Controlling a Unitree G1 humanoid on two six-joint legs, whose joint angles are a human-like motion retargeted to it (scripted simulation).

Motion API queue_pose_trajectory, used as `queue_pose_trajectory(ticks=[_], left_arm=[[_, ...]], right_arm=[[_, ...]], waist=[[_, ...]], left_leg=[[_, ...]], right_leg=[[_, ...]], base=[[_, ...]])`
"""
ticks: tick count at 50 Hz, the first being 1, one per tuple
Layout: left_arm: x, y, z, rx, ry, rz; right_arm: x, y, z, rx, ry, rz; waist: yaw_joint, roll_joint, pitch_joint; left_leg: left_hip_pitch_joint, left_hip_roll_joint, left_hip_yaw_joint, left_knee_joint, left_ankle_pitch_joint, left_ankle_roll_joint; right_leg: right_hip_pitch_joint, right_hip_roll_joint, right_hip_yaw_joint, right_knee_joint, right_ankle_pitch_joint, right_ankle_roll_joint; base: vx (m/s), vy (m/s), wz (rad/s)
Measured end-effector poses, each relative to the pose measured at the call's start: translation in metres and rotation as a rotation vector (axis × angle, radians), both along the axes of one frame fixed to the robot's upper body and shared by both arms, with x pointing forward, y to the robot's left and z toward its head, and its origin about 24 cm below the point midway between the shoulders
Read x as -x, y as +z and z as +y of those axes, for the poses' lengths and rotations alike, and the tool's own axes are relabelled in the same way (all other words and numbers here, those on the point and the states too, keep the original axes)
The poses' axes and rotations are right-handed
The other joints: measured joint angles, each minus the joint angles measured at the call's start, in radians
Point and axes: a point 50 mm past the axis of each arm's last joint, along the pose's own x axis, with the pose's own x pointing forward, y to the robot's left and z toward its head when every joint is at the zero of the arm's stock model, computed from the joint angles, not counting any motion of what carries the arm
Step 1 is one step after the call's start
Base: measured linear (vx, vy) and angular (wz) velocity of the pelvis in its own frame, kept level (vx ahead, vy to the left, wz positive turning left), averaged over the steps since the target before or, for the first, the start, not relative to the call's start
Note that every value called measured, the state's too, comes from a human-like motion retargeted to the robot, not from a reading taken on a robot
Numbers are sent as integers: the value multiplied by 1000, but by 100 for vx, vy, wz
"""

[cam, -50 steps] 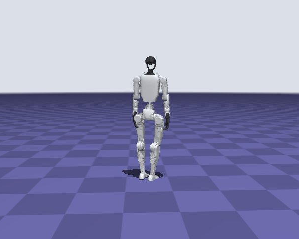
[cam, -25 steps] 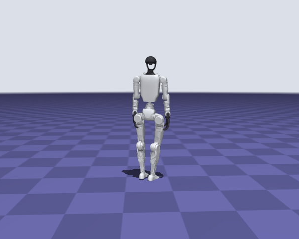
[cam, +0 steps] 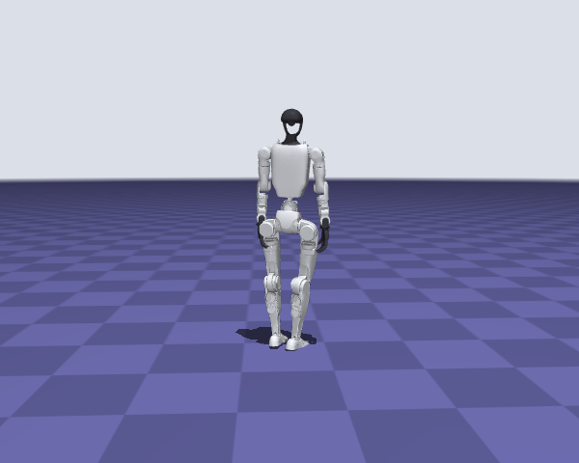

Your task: Upper body actions

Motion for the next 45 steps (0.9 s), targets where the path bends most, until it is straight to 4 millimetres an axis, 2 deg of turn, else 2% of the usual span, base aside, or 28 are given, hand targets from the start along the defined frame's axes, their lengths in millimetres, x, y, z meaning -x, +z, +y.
queue_pose_trajectory(ticks=[29, 45], left_arm=[[1, 0, 1, -1, 16, 1], [-5, -1, 2, -7, 31, -21]], right_arm=[[0, 0, -1, 2, 9, 2], [12, 2, -5, 24, -8, 28]], waist=[[-2, 3, -6], [29, 3, 1]], left_leg=[[-2, 4, 6, -1, -4, -4], [-10, -9, -35, 4, 6, -6]], right_leg=[[-1, -2, -10, -1, 6, 1], [26, -12, -61, -10, -6, 6]], base=[[0, 0, 0], [13, 0, 14]])
